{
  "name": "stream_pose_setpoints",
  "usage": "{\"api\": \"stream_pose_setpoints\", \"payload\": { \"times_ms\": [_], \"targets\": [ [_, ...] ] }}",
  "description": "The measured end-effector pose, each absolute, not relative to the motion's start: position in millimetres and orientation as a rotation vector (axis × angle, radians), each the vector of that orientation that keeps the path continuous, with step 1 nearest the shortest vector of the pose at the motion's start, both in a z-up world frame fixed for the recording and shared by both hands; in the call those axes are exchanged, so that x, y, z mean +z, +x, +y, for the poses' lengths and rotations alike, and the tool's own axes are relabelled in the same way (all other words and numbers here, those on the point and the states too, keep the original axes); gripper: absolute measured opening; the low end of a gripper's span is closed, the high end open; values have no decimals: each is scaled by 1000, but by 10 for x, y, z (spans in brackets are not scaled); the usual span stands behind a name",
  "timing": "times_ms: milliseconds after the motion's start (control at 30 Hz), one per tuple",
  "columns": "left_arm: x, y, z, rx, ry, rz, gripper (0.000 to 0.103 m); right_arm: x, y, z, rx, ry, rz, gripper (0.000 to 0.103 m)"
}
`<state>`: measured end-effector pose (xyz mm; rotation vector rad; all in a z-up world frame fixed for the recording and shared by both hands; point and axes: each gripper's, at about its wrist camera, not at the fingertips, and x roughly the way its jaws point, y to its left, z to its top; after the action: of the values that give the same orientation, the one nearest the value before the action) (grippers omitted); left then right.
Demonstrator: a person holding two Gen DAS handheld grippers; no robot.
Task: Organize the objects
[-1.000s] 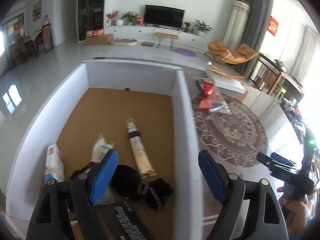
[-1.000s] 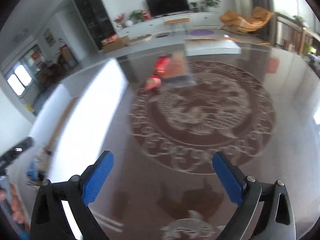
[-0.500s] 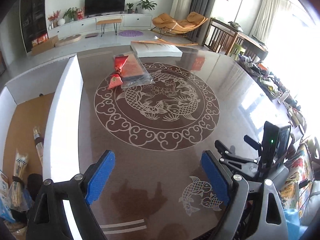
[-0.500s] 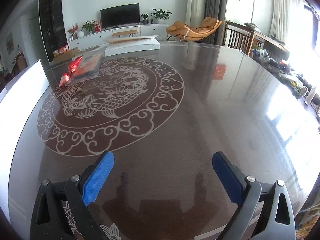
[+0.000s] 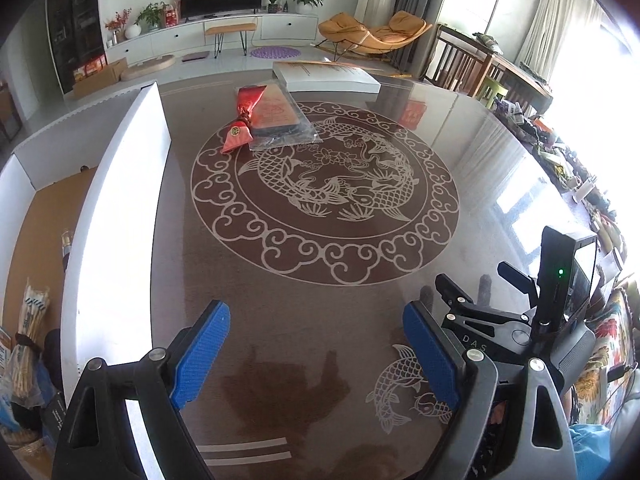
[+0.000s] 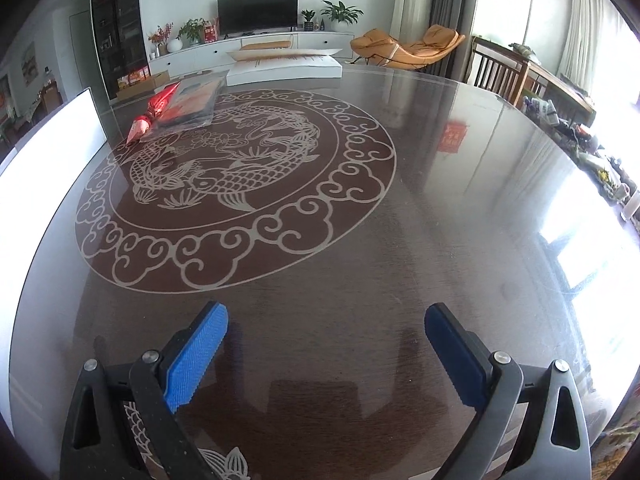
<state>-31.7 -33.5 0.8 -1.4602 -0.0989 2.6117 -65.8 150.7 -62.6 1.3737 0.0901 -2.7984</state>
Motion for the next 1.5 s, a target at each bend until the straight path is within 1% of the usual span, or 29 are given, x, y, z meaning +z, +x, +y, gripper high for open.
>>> {"api": "stream_pose_setpoints", "payload": {
  "times_ms": [100, 267, 733, 1500],
  "targets": [
    [16, -355, -315, 2612, -1459, -70, 88, -627, -654, 1532, -2797, 1380, 66, 99],
    [84, -447, -293, 2629, -1433, -26, 88, -627, -655, 1513, -2792, 1385, 79, 99],
    [-9, -464, -242, 2611, -1470, -8, 88, -653, -686, 1568, -2763, 1419, 4, 99],
    [-80, -474, -209, 2604, -1501, 25, 88, -652, -677, 1566, -2763, 1424, 13, 100]
  ]
}}
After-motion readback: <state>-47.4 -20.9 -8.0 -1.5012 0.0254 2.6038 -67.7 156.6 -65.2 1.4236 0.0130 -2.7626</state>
